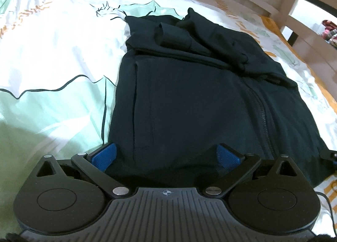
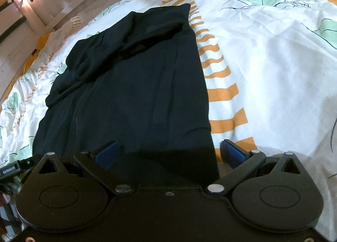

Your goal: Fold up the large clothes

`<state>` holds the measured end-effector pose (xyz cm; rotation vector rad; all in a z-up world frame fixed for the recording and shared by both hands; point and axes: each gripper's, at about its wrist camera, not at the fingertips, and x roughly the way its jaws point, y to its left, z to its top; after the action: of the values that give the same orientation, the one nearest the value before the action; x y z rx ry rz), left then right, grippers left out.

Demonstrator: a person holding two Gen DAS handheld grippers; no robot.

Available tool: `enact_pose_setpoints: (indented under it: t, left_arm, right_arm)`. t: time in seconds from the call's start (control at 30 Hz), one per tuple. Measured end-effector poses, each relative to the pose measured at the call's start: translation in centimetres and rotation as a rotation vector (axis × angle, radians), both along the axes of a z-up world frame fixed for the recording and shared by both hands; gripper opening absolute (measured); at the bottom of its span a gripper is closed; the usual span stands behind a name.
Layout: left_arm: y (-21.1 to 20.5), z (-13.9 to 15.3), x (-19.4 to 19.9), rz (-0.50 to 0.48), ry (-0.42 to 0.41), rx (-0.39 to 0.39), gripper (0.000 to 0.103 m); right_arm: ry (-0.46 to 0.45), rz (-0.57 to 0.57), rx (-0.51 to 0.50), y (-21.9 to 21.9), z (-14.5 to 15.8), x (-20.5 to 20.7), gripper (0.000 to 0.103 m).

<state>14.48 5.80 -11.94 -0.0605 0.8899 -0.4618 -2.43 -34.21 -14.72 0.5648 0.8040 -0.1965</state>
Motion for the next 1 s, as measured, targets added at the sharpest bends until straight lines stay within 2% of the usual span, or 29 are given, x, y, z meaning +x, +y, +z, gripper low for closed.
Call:
enact_pose_setpoints:
  t: [0.27, 0.53, 0.7, 0.83, 1.0]
  left_arm:
    - [-0.4, -0.2, -0.3, 0.013, -0.019, 0.013, 0.103]
    - [-0.1, 0.8, -0.9, 0.042, -0.001, 0.021, 0.103]
    - [0.7, 1.0, -1.3, 0.078, 0.046, 0.032, 0.102]
    - [0.4, 1.0, -1.3, 0.047, 0.074, 0.068, 0.102]
    - [0.5, 0.5, -0.6, 0.014, 0.126, 0.033, 0.101]
  right_arm:
    - [-0.019, 0.005, -0.027, 0.4, -0.3, 0.1, 0.103]
    - [-0.024, 0.009, -0.035, 0.5, -0.3, 0.1, 0.103]
    - [-0.026, 0.011, -0.039, 0.5, -0.3, 0.1, 0.103]
    - [-0.026, 0.010, -0.039, 0.6, -0.3, 0.1, 0.103]
    - [-0.028, 0.009, -0.034, 0.6, -0.3, 0.0, 0.103]
